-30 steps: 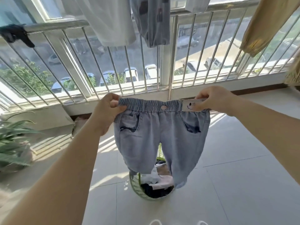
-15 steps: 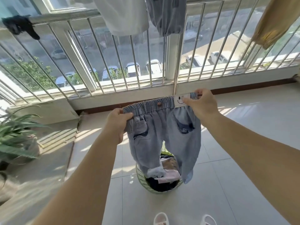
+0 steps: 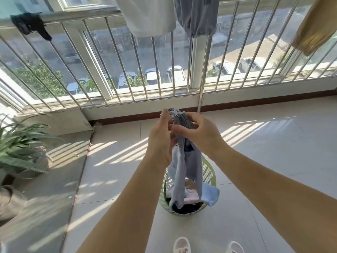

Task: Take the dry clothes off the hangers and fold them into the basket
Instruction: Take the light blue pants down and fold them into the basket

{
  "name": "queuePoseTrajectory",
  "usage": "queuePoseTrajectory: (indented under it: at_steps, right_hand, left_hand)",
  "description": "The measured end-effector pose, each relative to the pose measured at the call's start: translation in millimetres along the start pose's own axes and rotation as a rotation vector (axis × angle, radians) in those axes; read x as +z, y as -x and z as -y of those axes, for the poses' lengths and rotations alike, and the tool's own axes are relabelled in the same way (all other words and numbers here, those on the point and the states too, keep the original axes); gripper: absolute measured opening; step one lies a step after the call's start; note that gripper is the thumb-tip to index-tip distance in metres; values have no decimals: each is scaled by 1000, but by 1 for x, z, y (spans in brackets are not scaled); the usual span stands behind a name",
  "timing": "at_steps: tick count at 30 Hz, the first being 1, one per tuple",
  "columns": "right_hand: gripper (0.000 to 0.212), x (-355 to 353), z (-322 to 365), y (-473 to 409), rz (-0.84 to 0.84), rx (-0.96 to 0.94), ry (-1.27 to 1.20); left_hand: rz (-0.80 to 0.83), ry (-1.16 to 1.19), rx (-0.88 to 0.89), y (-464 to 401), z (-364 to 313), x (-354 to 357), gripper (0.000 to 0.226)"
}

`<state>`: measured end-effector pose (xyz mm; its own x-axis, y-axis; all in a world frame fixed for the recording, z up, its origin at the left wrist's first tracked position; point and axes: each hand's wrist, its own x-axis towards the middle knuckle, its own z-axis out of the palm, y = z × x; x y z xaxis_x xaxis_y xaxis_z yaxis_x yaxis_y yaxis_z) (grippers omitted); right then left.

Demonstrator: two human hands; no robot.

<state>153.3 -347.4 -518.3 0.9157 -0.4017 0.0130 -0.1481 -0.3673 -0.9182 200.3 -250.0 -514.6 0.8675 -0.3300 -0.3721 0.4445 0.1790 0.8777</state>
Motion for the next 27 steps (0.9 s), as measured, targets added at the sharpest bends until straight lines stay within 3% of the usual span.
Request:
queuePoseTrajectory:
  at_steps: [3,6,10,12,16,18,19,23,27]
  right_hand:
    - [51,2,-1,1,-8,-69,131]
    - [45,3,2,-4,-84,-89,188]
    - [37,-1,12,-12,-135,-6,86]
    - [38,-5,17,-15,-125,12,22]
    - [35,-12,32,-18,-49,-35,-106]
    - [33,-16,40,-19,-19,-56,-201]
    - [32,-20,45,-20,-2,-66,-257]
    - [37,-33,53,-26,51,-101,-419]
    - [40,-44,50,-37,102,-83,-325]
  left_hand:
    - [-17,11,-3,4,-3,-1,42]
    - [2,-38,15,10,-6,-4,40]
    - [67,-117,70,13,-11,-9,28]
    - [-6,-199,165,8,-12,-15,17]
    - [-229,-426,222,-8,-18,-31,71]
    - [-167,-470,150,-16,-23,-41,101]
    - [-95,-460,121,-18,-25,-44,104]
    - [202,-438,102,-18,-42,-47,61]
    - [243,-385,167,-20,-54,-38,41]
